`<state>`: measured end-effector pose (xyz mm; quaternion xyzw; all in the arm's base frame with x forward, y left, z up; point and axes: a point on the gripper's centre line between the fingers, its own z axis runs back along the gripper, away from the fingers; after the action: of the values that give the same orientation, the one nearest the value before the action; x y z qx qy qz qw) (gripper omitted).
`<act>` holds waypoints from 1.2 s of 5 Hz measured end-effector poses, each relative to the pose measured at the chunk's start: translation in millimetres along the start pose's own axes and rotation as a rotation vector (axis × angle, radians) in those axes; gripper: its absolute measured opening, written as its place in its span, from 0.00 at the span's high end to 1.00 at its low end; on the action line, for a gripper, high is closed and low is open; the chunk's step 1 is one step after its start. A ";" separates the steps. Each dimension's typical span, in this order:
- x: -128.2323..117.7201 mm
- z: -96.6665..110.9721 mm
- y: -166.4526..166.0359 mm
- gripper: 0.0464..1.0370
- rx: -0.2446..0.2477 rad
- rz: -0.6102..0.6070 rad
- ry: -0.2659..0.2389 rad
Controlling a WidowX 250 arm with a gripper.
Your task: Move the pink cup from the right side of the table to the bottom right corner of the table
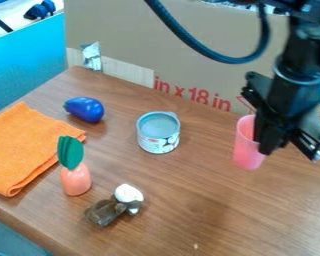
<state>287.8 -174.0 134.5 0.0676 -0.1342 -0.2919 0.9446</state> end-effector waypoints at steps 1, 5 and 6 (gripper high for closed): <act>-26.8 -6.3 -29.9 0.97 -0.077 -0.034 0.087; -61.0 -43.0 -82.3 0.97 -0.287 -0.192 0.218; -60.7 -42.1 -74.9 0.94 -0.284 -0.169 0.203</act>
<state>212.0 -198.8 65.8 -0.0263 0.0103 -0.3781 0.9253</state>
